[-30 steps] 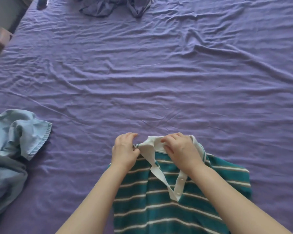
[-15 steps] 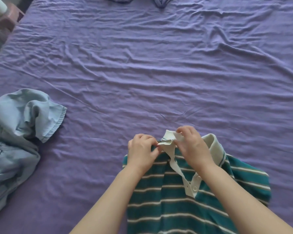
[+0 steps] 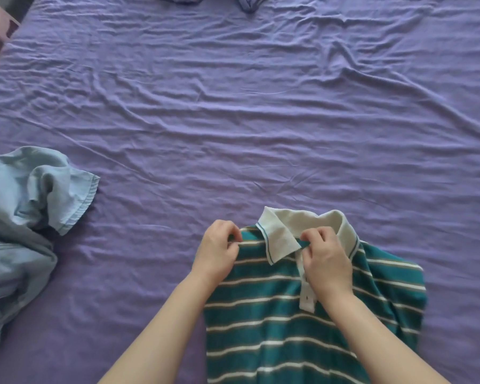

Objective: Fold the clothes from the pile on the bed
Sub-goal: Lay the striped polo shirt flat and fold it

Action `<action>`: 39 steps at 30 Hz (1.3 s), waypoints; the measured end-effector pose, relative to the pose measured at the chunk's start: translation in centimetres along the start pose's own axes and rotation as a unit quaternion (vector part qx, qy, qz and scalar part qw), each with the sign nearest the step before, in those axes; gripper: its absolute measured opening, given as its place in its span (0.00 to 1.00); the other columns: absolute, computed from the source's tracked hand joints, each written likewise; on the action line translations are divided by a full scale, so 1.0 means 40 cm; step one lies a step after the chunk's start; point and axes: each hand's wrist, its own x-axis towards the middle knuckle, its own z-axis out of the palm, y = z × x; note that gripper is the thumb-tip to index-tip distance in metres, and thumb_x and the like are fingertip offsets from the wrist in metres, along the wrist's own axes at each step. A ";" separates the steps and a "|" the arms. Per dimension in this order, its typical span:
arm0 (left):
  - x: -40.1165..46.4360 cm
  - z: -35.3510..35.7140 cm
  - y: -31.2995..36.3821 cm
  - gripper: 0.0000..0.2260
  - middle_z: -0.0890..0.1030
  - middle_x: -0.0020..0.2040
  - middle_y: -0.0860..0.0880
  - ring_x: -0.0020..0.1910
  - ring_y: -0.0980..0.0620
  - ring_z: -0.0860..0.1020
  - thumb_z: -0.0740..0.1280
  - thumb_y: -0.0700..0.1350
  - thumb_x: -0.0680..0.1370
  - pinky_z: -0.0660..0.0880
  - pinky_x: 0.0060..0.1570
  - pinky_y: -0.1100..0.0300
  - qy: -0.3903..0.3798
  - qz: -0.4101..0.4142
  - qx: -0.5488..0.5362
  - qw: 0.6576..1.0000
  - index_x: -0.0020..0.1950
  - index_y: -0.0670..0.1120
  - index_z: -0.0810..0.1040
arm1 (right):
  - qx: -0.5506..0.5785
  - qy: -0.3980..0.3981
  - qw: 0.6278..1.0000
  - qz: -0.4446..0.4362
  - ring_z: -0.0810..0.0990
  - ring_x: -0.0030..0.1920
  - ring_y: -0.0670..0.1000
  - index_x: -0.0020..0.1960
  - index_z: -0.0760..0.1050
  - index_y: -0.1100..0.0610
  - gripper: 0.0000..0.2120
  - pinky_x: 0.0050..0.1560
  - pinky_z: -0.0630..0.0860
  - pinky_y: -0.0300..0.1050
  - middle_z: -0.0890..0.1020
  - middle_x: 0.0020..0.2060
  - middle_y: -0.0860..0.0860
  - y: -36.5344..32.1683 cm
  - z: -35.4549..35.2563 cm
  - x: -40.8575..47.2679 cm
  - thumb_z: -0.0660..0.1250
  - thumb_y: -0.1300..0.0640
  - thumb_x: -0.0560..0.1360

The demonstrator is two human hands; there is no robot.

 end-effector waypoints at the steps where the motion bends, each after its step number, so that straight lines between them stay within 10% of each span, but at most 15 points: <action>1: 0.002 0.000 0.000 0.11 0.75 0.47 0.49 0.50 0.51 0.74 0.62 0.31 0.71 0.70 0.54 0.58 0.014 -0.016 -0.003 1.000 0.44 0.47 0.74 | -0.007 -0.003 1.000 -0.021 0.76 0.50 0.56 0.53 0.76 0.58 0.12 0.43 0.74 0.49 0.76 0.52 0.54 -0.002 0.000 0.002 0.67 0.64 0.70; 5: 0.008 0.001 -0.001 0.12 0.77 0.57 0.49 0.56 0.50 0.75 0.63 0.43 0.77 0.71 0.57 0.54 -0.016 -0.081 0.055 0.995 0.61 0.48 0.74 | -0.102 -0.150 0.972 -0.149 0.63 0.70 0.54 0.64 0.67 0.51 0.21 0.64 0.65 0.51 0.64 0.71 0.53 -0.029 0.030 0.004 0.67 0.52 0.73; 12: 0.008 -0.056 -0.024 0.14 0.82 0.51 0.50 0.52 0.48 0.77 0.58 0.55 0.79 0.73 0.53 0.52 -0.097 -0.173 0.104 0.975 0.51 0.50 0.80 | -0.077 -0.077 0.979 -0.175 0.78 0.54 0.57 0.50 0.77 0.63 0.06 0.48 0.79 0.51 0.79 0.55 0.57 -0.022 0.009 0.000 0.66 0.62 0.73; 18: 0.004 -0.076 -0.026 0.17 0.80 0.46 0.49 0.46 0.47 0.77 0.65 0.61 0.75 0.74 0.44 0.52 -0.033 -0.136 0.169 0.976 0.48 0.47 0.76 | -0.134 -0.090 0.967 -0.196 0.76 0.62 0.59 0.56 0.78 0.61 0.18 0.59 0.74 0.55 0.78 0.59 0.59 0.007 -0.025 -0.043 0.72 0.66 0.66; 23: -0.008 -0.044 -0.031 0.22 0.69 0.66 0.47 0.67 0.45 0.63 0.64 0.58 0.76 0.61 0.67 0.50 -0.009 -0.083 0.348 0.934 0.66 0.50 0.68 | -0.178 -0.062 0.961 -0.200 0.78 0.58 0.61 0.50 0.80 0.61 0.22 0.55 0.76 0.59 0.80 0.56 0.61 0.059 -0.051 -0.064 0.79 0.66 0.57; 31: -0.151 0.258 0.154 0.24 0.49 0.78 0.46 0.77 0.43 0.42 0.55 0.51 0.81 0.35 0.71 0.40 -0.060 0.181 0.335 0.923 0.76 0.53 0.55 | -0.114 0.026 0.988 -0.100 0.71 0.67 0.59 0.62 0.74 0.62 0.18 0.66 0.66 0.60 0.76 0.63 0.59 0.253 -0.145 -0.100 0.68 0.68 0.73; 35: -0.166 0.370 0.236 0.24 0.45 0.78 0.46 0.74 0.45 0.33 0.52 0.51 0.82 0.29 0.68 0.40 -0.099 0.214 0.333 0.913 0.77 0.54 0.51 | -0.179 -0.116 0.977 0.002 0.56 0.75 0.52 0.74 0.59 0.54 0.25 0.72 0.51 0.55 0.62 0.74 0.52 0.317 -0.183 -0.060 0.58 0.50 0.79; 39: -0.139 0.393 0.285 0.22 0.48 0.78 0.45 0.76 0.42 0.47 0.56 0.52 0.81 0.43 0.73 0.41 -0.052 0.158 0.258 0.952 0.75 0.58 0.57 | -0.177 -0.129 0.975 -0.036 0.72 0.59 0.56 0.72 0.63 0.52 0.28 0.59 0.64 0.51 0.75 0.59 0.53 0.349 -0.207 -0.051 0.65 0.45 0.75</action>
